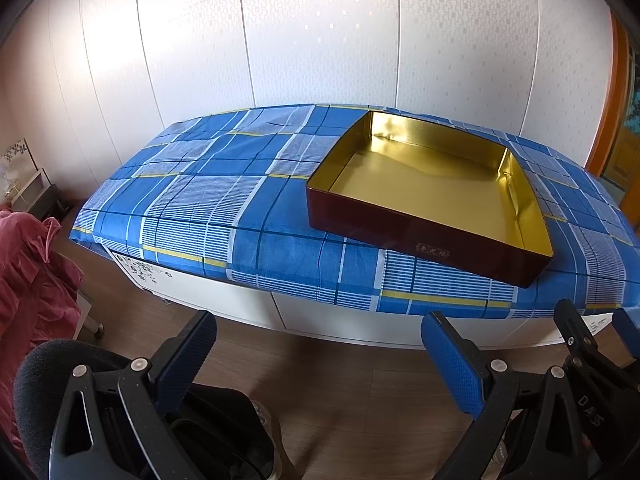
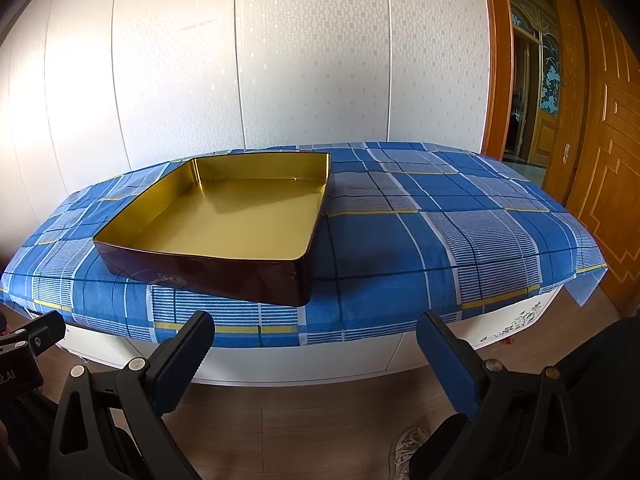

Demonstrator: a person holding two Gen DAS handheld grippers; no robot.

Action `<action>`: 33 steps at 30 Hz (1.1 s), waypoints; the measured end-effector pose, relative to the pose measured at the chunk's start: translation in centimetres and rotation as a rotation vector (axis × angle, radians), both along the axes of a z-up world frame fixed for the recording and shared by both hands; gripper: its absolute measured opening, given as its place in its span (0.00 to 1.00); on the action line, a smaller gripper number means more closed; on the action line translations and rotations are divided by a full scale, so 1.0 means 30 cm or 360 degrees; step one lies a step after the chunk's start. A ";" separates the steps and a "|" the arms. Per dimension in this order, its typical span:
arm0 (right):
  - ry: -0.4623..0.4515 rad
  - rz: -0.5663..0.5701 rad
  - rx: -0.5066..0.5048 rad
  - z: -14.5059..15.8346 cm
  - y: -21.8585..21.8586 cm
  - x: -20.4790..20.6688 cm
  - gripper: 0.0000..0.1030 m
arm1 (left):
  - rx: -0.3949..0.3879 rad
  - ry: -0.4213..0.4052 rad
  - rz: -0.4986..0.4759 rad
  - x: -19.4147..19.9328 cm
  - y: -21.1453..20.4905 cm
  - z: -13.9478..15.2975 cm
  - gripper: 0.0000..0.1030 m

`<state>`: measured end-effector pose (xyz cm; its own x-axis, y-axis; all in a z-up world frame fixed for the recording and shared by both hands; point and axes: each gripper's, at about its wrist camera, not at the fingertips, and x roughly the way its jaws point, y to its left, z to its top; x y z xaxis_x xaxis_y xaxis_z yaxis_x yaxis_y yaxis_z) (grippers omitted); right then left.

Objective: Organize soft objects

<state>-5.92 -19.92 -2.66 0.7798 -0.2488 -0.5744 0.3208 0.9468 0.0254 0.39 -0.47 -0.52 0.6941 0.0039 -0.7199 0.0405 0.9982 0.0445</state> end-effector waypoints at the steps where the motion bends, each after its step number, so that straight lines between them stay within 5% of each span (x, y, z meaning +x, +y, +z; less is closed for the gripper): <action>1: 0.0001 0.0000 0.0001 0.000 -0.002 0.000 1.00 | 0.0002 0.0000 0.0001 0.000 0.000 0.000 1.00; 33: 0.0019 0.0003 0.0003 -0.003 -0.005 0.000 1.00 | 0.0005 0.0021 -0.0021 0.005 -0.012 -0.011 1.00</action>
